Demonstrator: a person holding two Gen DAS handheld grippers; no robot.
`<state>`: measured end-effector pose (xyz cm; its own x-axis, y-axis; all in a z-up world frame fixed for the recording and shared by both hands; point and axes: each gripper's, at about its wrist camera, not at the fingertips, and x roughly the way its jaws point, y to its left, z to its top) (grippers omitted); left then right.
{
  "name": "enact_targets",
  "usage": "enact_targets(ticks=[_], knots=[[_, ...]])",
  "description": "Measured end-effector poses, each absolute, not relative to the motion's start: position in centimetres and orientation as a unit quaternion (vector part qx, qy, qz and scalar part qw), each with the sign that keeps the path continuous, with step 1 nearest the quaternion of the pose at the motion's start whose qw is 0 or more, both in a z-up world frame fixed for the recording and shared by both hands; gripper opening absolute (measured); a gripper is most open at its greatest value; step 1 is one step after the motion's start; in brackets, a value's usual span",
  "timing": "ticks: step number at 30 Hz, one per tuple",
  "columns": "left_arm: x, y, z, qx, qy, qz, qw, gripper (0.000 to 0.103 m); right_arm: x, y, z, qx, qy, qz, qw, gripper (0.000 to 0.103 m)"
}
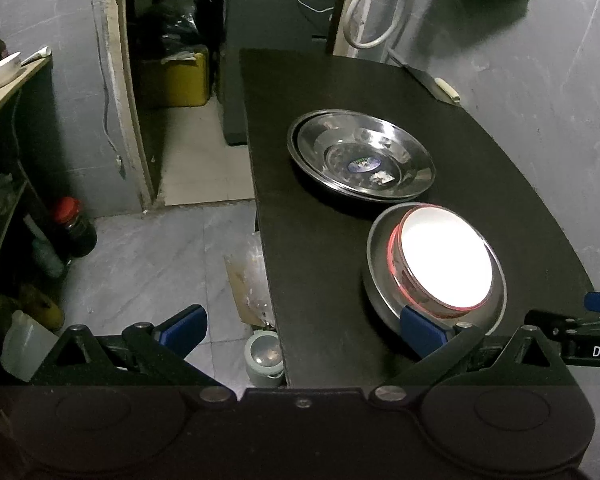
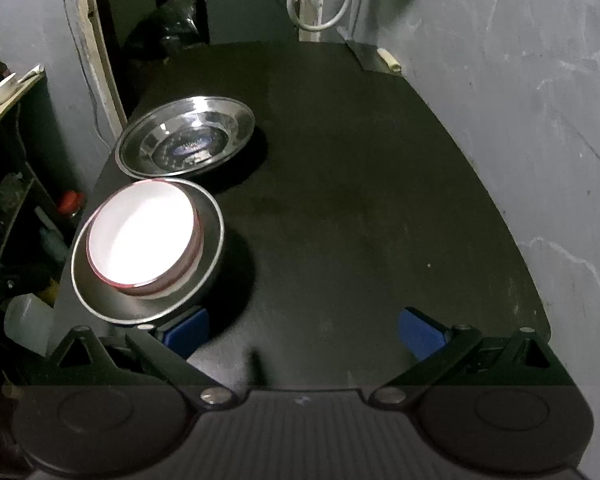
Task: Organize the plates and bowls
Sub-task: 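Move the left tool to the steel bowl rim while the right tool grips the opposite rim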
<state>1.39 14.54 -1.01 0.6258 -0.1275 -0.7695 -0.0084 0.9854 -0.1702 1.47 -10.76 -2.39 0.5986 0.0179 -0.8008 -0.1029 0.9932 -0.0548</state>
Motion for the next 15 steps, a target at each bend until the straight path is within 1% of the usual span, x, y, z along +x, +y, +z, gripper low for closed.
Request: enact_targets(ticks=[4,10,15], knots=[[1.6,14.6,-1.3,-0.083,0.437,-0.04,0.895,0.102,1.4,-11.0,-2.8,-0.043,0.457,0.028,0.888,0.103],[1.7,14.2,-1.2,-0.081,0.441,-0.051,0.892,0.102,0.9,-12.1,-1.9,-0.02,0.434,0.025,0.9,0.103],[2.0,13.7,-1.1,-0.081,0.442,-0.046,0.892,0.102,1.5,-12.5,-1.9,-0.022,0.437,0.028,0.899,0.103]])
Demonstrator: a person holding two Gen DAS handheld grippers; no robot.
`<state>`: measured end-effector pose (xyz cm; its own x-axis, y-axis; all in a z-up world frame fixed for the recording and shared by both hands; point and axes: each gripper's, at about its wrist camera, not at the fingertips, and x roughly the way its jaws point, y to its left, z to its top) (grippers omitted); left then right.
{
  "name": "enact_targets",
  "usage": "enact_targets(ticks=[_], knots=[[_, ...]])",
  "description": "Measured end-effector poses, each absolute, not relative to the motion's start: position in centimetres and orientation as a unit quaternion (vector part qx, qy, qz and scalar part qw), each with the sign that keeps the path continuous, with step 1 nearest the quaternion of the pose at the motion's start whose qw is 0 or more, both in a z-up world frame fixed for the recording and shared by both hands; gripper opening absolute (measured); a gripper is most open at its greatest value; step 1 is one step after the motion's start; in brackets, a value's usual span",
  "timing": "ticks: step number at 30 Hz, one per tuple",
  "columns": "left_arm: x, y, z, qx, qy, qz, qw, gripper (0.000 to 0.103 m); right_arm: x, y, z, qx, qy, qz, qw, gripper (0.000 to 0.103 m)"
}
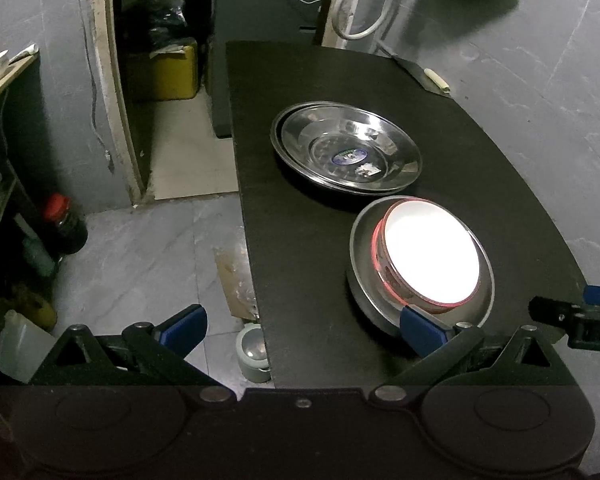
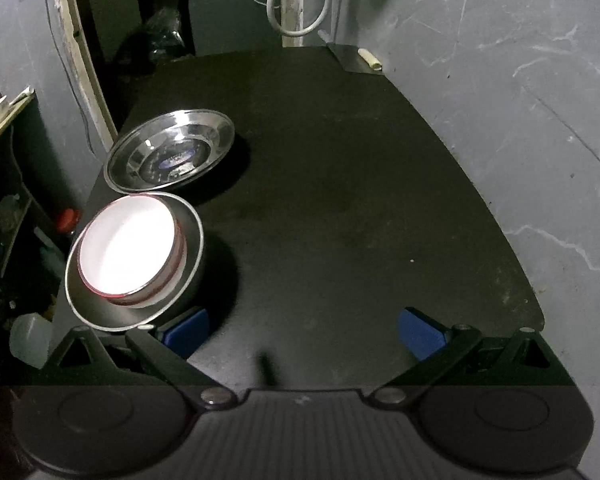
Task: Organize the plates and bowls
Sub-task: 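Move the left tool to the steel bowl rim while the right tool grips the opposite rim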
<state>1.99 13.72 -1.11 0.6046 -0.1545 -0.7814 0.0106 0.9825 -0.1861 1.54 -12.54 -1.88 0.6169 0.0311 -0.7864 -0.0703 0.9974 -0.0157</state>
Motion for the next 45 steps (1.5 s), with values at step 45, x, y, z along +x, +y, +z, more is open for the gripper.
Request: enact_targets(ticks=[45], knots=[[8.5,9.1,-1.6,0.068,0.521,0.019,0.85,0.093,9.9,-10.7,-3.3,-0.112,0.444,0.21,0.864,0.097]])
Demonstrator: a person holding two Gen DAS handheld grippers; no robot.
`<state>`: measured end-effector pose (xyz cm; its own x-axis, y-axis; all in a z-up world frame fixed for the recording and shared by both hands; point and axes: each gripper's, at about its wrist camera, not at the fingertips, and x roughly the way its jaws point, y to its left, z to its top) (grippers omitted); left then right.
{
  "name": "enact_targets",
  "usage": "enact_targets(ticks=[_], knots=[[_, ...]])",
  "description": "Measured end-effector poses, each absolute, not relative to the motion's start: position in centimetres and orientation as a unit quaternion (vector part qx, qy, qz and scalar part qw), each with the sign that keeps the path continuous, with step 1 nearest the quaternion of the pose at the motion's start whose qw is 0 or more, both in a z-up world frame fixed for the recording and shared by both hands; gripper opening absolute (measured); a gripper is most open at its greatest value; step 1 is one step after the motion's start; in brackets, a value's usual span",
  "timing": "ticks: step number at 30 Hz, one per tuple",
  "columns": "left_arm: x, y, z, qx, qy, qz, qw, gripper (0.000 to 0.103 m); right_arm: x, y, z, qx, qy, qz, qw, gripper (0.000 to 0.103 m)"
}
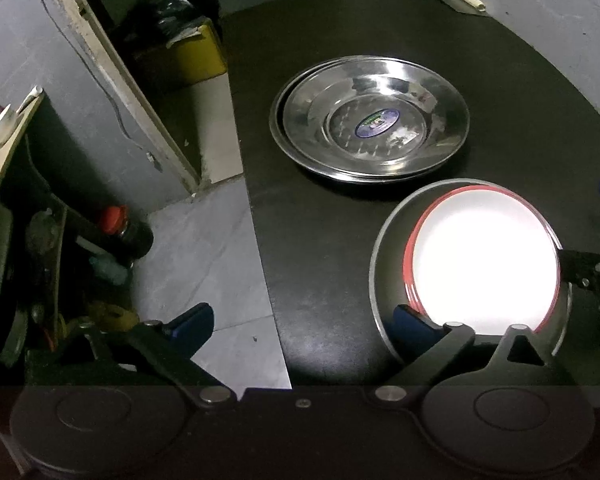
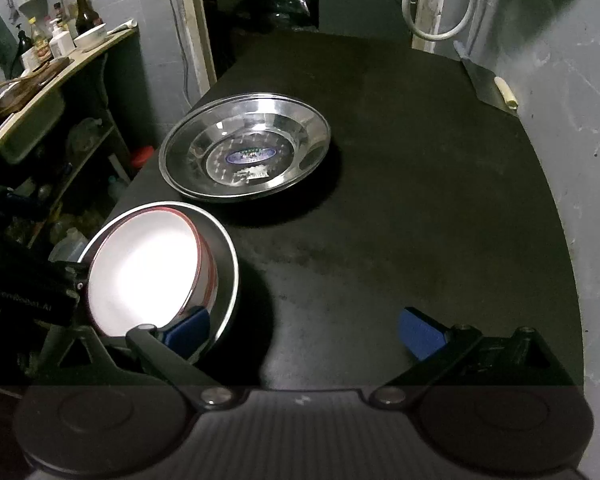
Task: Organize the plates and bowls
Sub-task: 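Move the left tool to the steel bowl rim while the right tool grips the opposite rim, then lift the steel bowl with both tools and carry it toward the steel plates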
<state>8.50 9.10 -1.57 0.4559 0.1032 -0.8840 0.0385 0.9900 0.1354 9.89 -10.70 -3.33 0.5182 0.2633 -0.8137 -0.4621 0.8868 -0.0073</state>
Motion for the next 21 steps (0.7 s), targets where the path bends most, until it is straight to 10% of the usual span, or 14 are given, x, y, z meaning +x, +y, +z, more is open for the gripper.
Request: enact_targets(ticks=[5,13,21], knots=[[8.1,9.2,-1.3,0.051,0.517,-0.003,0.855,0.075,9.9,-10.9,-3.2,-0.091,0.448,0.237,0.857,0.076],[7.9,9.7,-1.6,-0.042,0.517,-0.054,0.853,0.015,10.5,-11.2,-3.0,-0.044,0.478,0.269,0.835,0.049],[7.8,9.9,-1.7,-0.066,0.516,-0.051,0.853,0.009,11.9,-10.2,-3.2,-0.022,0.514,0.269,0.814,0.028]])
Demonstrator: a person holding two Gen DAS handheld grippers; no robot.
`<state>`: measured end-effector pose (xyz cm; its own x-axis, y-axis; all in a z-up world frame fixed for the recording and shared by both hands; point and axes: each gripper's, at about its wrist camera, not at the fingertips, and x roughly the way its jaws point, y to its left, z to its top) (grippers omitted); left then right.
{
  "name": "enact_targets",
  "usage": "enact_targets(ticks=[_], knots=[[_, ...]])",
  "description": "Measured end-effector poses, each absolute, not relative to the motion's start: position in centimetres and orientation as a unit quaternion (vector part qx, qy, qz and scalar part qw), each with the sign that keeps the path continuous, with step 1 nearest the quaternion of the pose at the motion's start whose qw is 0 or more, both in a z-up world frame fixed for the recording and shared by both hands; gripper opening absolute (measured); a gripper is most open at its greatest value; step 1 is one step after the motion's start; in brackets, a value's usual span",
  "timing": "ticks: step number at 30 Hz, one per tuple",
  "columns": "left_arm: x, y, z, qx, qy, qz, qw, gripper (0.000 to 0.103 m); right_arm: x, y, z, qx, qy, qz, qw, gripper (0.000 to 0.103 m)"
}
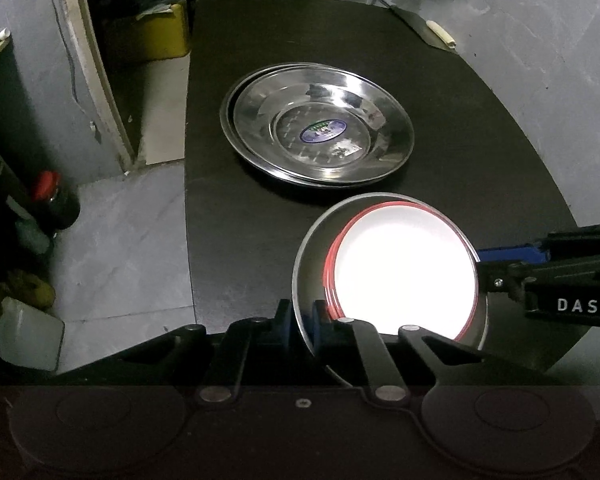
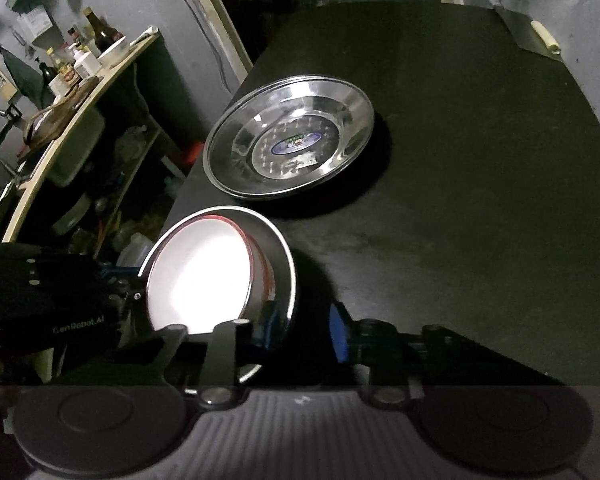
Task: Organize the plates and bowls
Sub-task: 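Lift the steel bowl with both tools and carry it toward the steel plates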
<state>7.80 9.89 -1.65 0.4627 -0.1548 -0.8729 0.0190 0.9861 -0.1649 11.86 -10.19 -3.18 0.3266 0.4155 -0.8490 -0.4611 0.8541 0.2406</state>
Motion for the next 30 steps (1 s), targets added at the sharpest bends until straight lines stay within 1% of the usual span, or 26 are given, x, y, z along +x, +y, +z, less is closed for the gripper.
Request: enact_targets(ticks=[6,11,14,18,30], knots=[[7.9,10.1,-1.7,-0.073,0.516,-0.048,0.852,0.009,12.4,-10.1,-3.6,-0.008,0.526,0.267,0.808,0.028],[8.0,10.0,-1.7,-0.073,0.519,-0.046,0.851,0.009,12.4,-9.6,-3.7,-0.019,0.524,0.267,0.808,0.028],[8.0,10.0,-1.7,-0.073,0.52,-0.044,0.85,0.009,12.3,-9.4,-3.7,-0.021,0.522,0.272,0.808,0.023],[8.1,10.0,-1.8,-0.075,0.522,-0.044,0.848,0.009,12.1,-9.1,-3.5,-0.027,0.517,0.281,0.808,0.011],[8.2,9.9,-1.8,-0.071,0.524,-0.047,0.848,0.009,12.1,-9.1,-3.4,-0.027,0.515,0.28,0.81,0.011]])
